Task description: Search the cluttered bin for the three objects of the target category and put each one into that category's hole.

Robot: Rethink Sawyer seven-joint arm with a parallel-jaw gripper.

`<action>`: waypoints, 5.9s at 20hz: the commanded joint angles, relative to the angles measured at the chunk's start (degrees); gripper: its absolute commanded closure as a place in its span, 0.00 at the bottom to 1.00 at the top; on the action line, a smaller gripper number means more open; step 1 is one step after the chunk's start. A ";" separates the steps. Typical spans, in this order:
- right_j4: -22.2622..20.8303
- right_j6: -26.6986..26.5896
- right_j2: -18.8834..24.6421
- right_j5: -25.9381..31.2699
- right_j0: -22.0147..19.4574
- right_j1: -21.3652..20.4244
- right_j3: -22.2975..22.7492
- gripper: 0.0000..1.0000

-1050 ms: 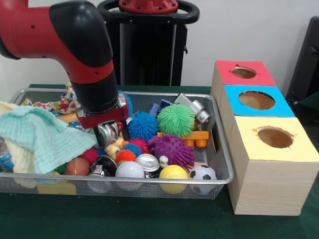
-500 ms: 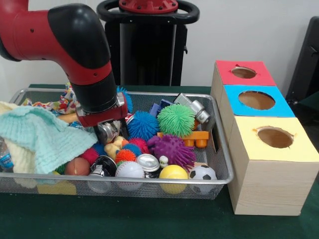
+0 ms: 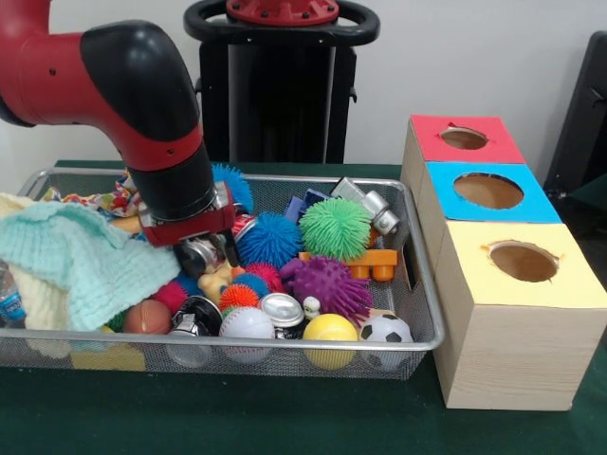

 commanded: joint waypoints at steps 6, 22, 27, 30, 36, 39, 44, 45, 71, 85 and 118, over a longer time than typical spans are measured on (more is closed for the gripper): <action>0.98 3.73 5.39 -10.16 -4.85 5.09 6.15 0.00; 4.51 5.54 6.73 -6.18 -5.09 6.91 5.83 0.00; 5.93 5.52 4.75 1.02 -2.84 5.87 4.67 0.00; 5.04 5.26 1.97 5.46 -0.54 4.93 3.32 0.00; 2.03 5.44 -4.07 11.33 3.87 4.43 0.01 0.00; 1.74 5.74 -5.83 13.11 5.57 4.40 -1.54 0.00; 1.87 5.54 -7.55 14.29 7.28 4.86 -3.46 0.00; 1.64 5.36 -7.98 14.38 7.59 4.98 -3.82 0.00; 4.98 2.68 -2.76 1.60 1.57 5.81 3.25 1.00; 5.41 2.56 -0.57 -1.20 -0.03 6.32 4.08 1.00; 8.59 -0.54 5.72 11.19 -6.47 -3.40 3.69 1.00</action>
